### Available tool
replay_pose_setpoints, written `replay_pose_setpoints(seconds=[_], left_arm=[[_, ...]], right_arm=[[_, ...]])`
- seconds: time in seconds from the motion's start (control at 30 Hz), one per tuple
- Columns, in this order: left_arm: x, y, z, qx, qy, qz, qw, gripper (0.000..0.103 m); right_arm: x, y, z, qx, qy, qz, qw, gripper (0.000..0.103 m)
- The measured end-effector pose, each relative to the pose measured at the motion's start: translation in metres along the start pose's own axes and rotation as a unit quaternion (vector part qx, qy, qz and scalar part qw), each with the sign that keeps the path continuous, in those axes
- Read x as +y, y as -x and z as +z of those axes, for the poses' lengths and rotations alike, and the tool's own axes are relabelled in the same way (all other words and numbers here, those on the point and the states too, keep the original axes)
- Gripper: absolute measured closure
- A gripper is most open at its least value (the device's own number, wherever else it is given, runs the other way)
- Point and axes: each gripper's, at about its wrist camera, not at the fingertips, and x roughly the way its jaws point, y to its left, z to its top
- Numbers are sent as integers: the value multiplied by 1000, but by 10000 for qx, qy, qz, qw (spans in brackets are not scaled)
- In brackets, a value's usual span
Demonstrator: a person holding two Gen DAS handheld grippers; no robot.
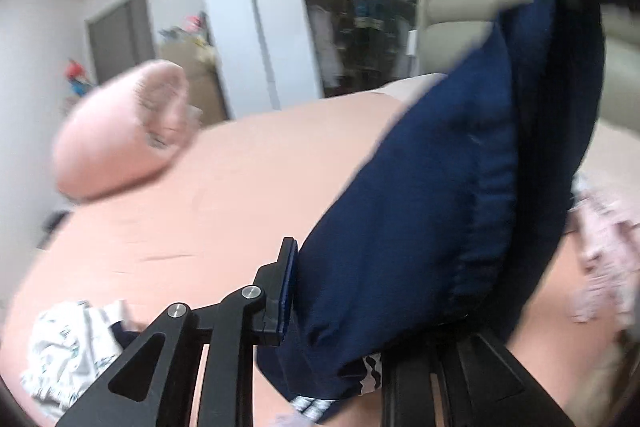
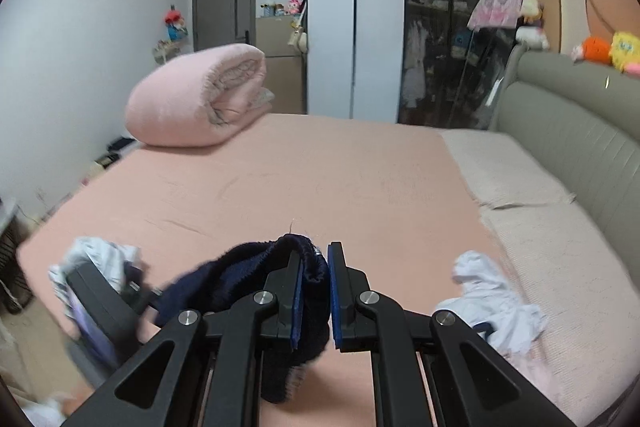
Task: Fold clothes
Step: 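Lift the navy pants off the bed with both grippers, holding them hanging, then swing the hanging navy pants with the left gripper while the right gripper holds the waistband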
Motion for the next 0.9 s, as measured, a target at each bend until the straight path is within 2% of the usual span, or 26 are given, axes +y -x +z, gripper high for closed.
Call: replay_pose_setpoints(seconds=[0.07,0.23,0.3,0.37,0.47,0.57,0.77,0.9], left_arm=[[11,6,7,141,56,-405,9991,85],[31,7,17,354,163,-1002,9942,84],[45,-2,49,486,237,-1269,9904,85],[45,-16,59,592,201,-1493,9868,85],[50,-33,71,738,-51,-1364,9879,84],[50,-41,78,882,-245,-1194,9886,85],[69,-72,128,778,-355,-959,9917,85],[73,-66,132,611,-602,-838,9928,85]], right_arm=[[0,1,-3,-43,92,-187,9998,95],[-1,-3,1,-43,138,-96,9998,95],[0,-11,5,-52,234,-162,9996,95],[1,-18,9,-58,340,-242,9991,95],[3,-35,14,-50,609,-499,9969,95],[1,-47,24,-95,629,-413,9971,95],[6,-54,48,-502,890,-506,9935,95],[20,-53,49,-763,1356,-678,9855,95]])
